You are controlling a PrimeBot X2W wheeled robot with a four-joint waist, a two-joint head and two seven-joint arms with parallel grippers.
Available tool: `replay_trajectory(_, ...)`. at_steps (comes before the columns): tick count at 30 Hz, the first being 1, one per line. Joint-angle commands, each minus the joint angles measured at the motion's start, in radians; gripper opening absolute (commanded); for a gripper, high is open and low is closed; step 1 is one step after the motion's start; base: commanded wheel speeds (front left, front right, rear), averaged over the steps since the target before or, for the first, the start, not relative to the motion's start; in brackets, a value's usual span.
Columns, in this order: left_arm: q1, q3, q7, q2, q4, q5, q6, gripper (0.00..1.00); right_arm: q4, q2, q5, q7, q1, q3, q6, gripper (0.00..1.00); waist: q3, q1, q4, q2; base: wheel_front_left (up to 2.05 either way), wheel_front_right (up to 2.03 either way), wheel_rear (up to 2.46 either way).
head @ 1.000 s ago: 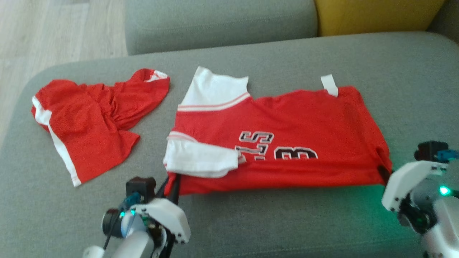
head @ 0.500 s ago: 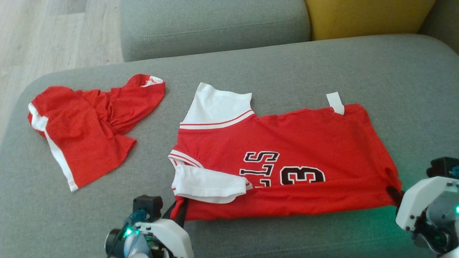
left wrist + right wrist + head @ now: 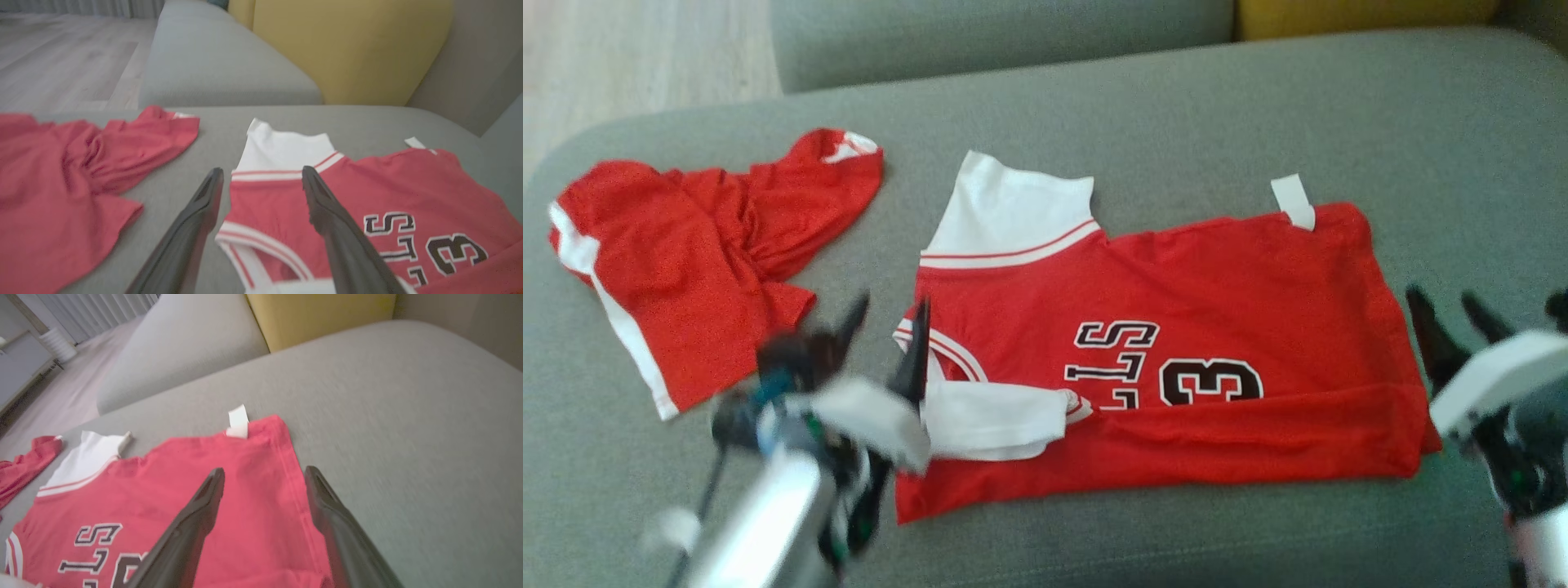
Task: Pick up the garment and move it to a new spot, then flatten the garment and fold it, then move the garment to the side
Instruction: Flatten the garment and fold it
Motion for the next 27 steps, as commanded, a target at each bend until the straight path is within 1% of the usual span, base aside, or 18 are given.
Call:
replay_trajectory(1,-0.121,0.048,-0.01,0.03,-0.046,0.016,-0.012,1.0,-0.049,-0.011,-0.01,-0.051,-0.087,0.032,-0.001,1.0,0.041,0.0,-0.01,0.0,0.0,0.0,0.0)
replay_trajectory(2,-0.161,0.055,-0.004,0.037,-0.046,0.016,-0.022,1.0,-0.047,-0.01,-0.012,-0.075,-0.108,0.041,-0.001,1.0,0.057,0.0,-0.014,0.0,0.0,0.0,0.0)
replay_trajectory(4,-0.251,0.059,0.022,0.052,-0.034,0.014,-0.056,1.0,-0.036,-0.008,-0.02,-0.122,-0.157,0.059,-0.001,1.0,0.09,0.0,-0.023,0.0,0.0,0.0,0.0)
replay_trajectory(6,-0.344,0.067,0.074,0.053,-0.002,-0.027,-0.113,1.0,-0.015,-0.005,-0.032,-0.16,-0.21,0.077,-0.001,1.0,0.128,0.0,-0.037,0.0,0.0,0.0,0.0)
replay_trajectory(9,-0.49,0.067,0.182,0.068,0.083,-0.08,-0.204,1.0,0.026,-0.003,-0.052,-0.204,-0.291,0.113,-0.001,1.0,0.182,0.0,-0.06,0.0,0.0,0.0,0.0)
replay_trajectory(11,-0.584,0.066,0.255,0.078,0.148,-0.108,-0.241,1.0,0.053,0.0,-0.06,-0.223,-0.342,0.144,-0.001,1.0,0.215,0.0,-0.08,0.0,0.0,0.0,0.0)
replay_trajectory(13,-0.665,0.056,0.333,0.088,0.214,-0.135,-0.267,1.0,0.081,0.002,-0.062,-0.241,-0.388,0.172,-0.001,1.0,0.242,0.0,-0.098,0.0,0.0,0.0,0.0)
replay_trajectory(16,-0.765,0.034,0.422,0.11,0.301,-0.157,-0.286,1.0,0.118,0.003,-0.059,-0.266,-0.443,0.207,-0.001,1.0,0.274,0.0,-0.123,0.0,0.0,0.0,0.0)
replay_trajectory(19,-0.832,0.005,0.468,0.13,0.374,-0.159,-0.293,1.0,0.149,0.002,-0.049,-0.29,-0.481,0.236,-0.001,1.0,0.299,0.0,-0.144,0.0,0.0,0.0,0.0)
replay_trajectory(20,-0.862,-0.015,0.485,0.138,0.418,-0.16,-0.295,1.0,0.166,0.0,-0.041,-0.304,-0.498,0.251,-0.001,1.0,0.312,0.0,-0.155,0.0,0.0,0.0,0.0)
replay_trajectory(23,-0.897,-0.048,0.488,0.153,0.474,-0.147,-0.297,1.0,0.185,-0.003,-0.03,-0.322,-0.518,0.268,-0.001,1.0,0.329,0.0,-0.173,0.0,0.0,0.0,0.0)
replay_trajectory(27,-0.928,-0.089,0.466,0.164,0.539,-0.118,-0.298,1.0,0.203,-0.005,-0.018,-0.342,-0.534,0.287,-0.001,1.0,0.349,0.0,-0.193,0.0,0.0,0.0,0.0)
